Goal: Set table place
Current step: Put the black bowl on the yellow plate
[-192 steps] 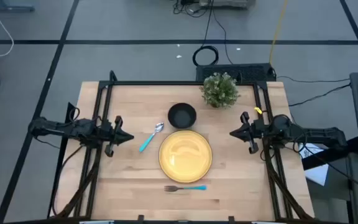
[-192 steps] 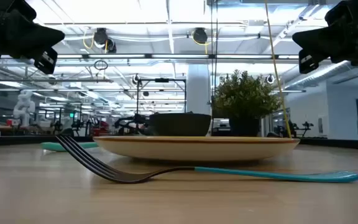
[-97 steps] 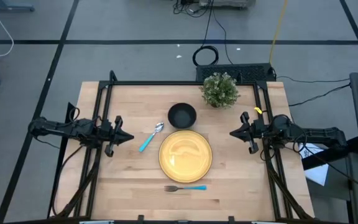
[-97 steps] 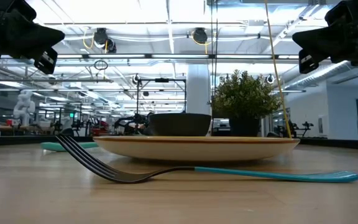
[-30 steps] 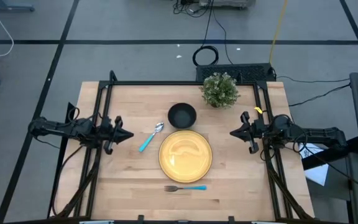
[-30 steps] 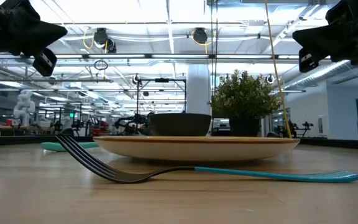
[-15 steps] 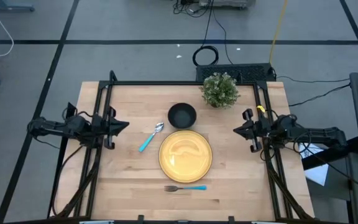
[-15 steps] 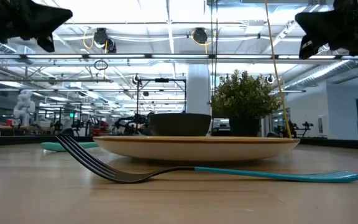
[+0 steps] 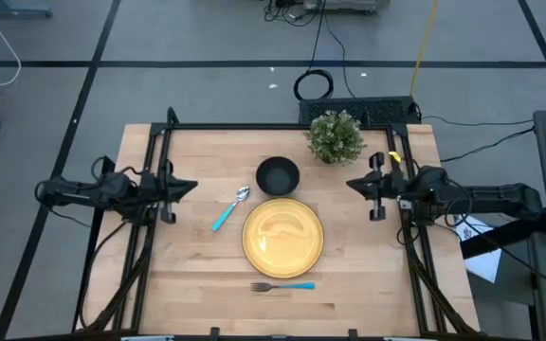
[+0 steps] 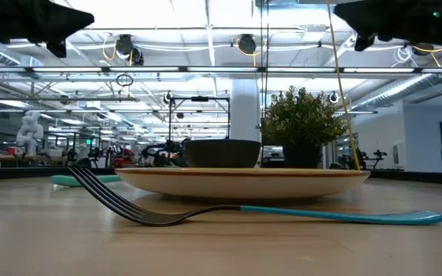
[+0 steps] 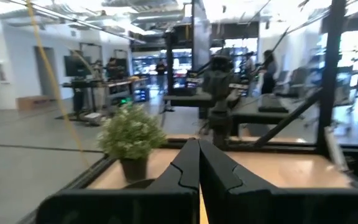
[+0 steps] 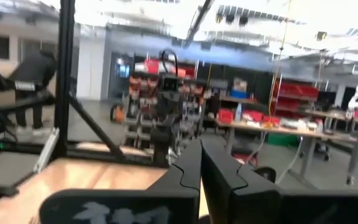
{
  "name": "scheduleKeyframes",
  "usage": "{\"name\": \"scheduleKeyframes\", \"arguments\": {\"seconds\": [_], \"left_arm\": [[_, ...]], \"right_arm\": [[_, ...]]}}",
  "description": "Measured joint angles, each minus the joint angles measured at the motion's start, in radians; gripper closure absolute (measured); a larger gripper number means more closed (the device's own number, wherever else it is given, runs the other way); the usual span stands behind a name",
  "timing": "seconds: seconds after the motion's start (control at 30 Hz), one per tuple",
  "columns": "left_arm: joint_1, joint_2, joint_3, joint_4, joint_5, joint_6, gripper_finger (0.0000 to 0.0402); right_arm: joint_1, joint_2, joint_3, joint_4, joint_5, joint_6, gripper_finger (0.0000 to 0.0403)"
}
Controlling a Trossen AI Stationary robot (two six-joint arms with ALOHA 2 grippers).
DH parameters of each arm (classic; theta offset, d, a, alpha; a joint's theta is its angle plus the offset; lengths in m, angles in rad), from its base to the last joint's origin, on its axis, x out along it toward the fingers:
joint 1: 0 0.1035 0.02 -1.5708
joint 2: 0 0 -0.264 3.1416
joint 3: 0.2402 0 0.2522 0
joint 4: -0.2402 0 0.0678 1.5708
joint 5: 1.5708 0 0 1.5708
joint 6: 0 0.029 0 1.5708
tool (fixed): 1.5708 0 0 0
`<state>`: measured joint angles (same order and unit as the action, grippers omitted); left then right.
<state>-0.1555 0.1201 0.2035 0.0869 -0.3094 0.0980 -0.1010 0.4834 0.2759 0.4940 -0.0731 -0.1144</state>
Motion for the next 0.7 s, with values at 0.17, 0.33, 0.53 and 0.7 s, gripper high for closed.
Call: {"name": "scheduleKeyframes", "arguments": {"seconds": [0.17,0.33,0.53,0.7], "left_arm": [[0.0,0.042,0.0,0.044,-0.031,0.008,0.0399],[0.0,0.058,0.0,0.06,-0.059,0.034,0.04],[0.0,0.063,-0.001,0.055,-0.103,0.023,0.04],[0.0,0.063,-0.001,0.024,-0.111,0.0,0.04]], "right_arm": [[-0.005,0.109,0.009,0.014,0.015,-0.003,0.0403],[-0.007,0.193,0.009,0.0,0.078,-0.005,0.0403],[-0.03,0.239,0.009,0.012,0.077,-0.026,0.0403],[-0.051,0.255,0.01,0.012,0.077,-0.075,0.0403]]}}
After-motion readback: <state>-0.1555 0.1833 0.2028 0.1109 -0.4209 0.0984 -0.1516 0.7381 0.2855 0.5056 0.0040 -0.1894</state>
